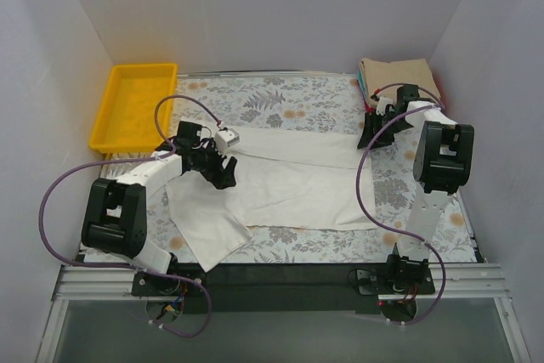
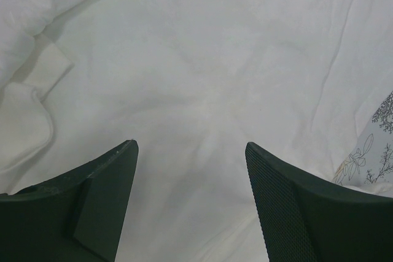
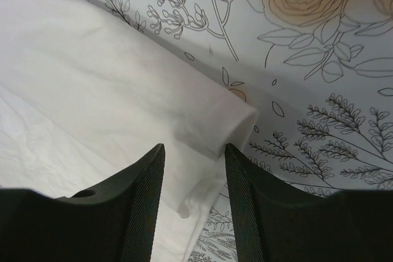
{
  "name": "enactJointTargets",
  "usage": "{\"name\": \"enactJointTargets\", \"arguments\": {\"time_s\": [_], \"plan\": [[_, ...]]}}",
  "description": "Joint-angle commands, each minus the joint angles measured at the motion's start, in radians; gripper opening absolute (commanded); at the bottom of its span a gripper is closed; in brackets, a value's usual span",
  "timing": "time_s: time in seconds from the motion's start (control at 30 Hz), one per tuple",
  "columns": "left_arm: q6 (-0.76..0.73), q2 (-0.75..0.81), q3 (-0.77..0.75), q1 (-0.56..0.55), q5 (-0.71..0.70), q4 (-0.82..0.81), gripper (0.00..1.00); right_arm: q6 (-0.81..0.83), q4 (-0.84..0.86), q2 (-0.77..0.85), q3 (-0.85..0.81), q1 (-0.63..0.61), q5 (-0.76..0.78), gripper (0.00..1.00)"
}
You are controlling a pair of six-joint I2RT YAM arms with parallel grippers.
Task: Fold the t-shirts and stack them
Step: Fold the tshirt
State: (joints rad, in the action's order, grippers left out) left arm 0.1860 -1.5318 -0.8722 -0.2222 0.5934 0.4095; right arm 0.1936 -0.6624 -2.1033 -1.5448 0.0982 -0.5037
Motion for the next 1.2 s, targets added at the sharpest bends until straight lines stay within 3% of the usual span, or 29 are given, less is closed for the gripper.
{"name": "enactJointTargets", "arguments": {"time_s": [0.0,0.13,0.27,0.5,0.63,0.87,0.93,1.0,1.17], "plan": [[-0.010,-0.001,-0.005,-0.011,0.006,-0.021,0.66,-0.010,0.033,0.006,0.032,0.006,-0.019,0.43],[-0.008,-0.011,0.004,-0.016,0.000,-0.029,0.66,-0.010,0.055,0.006,0.041,0.006,-0.022,0.41],[-0.003,-0.034,0.016,-0.019,-0.024,-0.040,0.63,-0.017,0.067,0.012,0.034,0.006,-0.036,0.23],[-0.013,-0.094,0.044,-0.020,-0.089,-0.074,0.59,-0.023,0.066,0.000,-0.026,0.011,-0.036,0.22],[-0.003,-0.126,0.039,-0.020,-0.121,-0.081,0.54,-0.023,0.067,-0.006,-0.041,0.014,-0.026,0.01],[-0.002,-0.166,0.039,-0.020,-0.159,-0.083,0.47,-0.017,0.058,-0.049,-0.136,0.021,0.008,0.01],[0.000,-0.171,0.035,-0.020,-0.161,-0.083,0.47,-0.019,0.052,-0.060,-0.150,0.023,0.007,0.14],[0.001,-0.172,0.032,-0.020,-0.155,-0.083,0.47,-0.023,0.049,-0.069,-0.155,0.023,0.007,0.19],[0.003,-0.179,0.021,-0.020,-0.153,-0.077,0.47,-0.033,0.047,-0.081,-0.155,0.024,-0.001,0.24]]}}
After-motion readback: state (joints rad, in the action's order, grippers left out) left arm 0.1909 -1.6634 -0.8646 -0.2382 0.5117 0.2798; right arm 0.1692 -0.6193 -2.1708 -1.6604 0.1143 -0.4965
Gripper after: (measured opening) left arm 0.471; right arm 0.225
